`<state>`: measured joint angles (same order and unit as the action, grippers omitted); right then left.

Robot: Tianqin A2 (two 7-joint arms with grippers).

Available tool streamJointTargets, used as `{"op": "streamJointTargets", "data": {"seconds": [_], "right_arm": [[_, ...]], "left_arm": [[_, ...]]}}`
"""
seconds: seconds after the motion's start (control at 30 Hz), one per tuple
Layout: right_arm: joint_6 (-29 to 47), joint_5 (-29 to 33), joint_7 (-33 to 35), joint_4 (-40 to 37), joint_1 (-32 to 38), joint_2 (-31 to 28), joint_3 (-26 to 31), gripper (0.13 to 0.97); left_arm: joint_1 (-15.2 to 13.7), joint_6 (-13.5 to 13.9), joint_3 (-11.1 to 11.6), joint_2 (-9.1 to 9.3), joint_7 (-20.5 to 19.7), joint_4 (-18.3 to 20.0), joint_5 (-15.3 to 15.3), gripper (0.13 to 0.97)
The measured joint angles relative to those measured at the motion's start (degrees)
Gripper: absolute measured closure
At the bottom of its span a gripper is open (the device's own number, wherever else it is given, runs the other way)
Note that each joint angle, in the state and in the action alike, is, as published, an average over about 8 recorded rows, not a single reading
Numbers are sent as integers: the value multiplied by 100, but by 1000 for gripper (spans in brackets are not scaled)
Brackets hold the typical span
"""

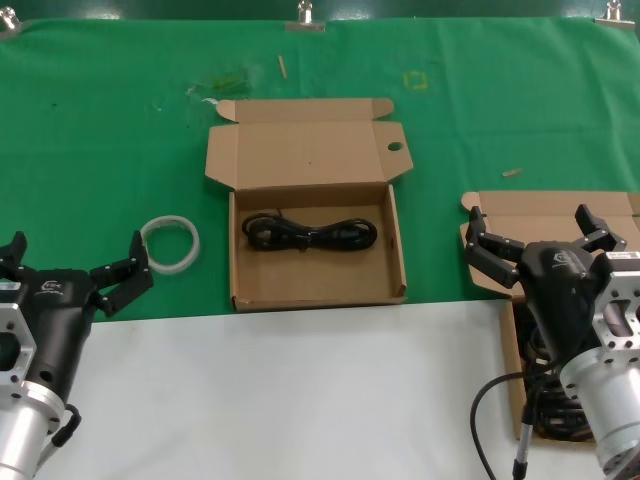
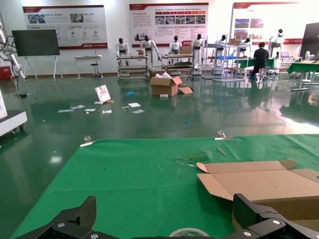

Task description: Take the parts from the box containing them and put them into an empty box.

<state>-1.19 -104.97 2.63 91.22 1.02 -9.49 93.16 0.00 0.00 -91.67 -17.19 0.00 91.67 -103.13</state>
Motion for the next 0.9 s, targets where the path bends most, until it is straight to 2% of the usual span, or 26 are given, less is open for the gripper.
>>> {"op": "streamJointTargets", "data": {"seconds": [0.9], "right_arm": [[0,0,0,0,0,0,0,129]], "left_arm": [[0,0,0,0,0,0,0,132]]}}
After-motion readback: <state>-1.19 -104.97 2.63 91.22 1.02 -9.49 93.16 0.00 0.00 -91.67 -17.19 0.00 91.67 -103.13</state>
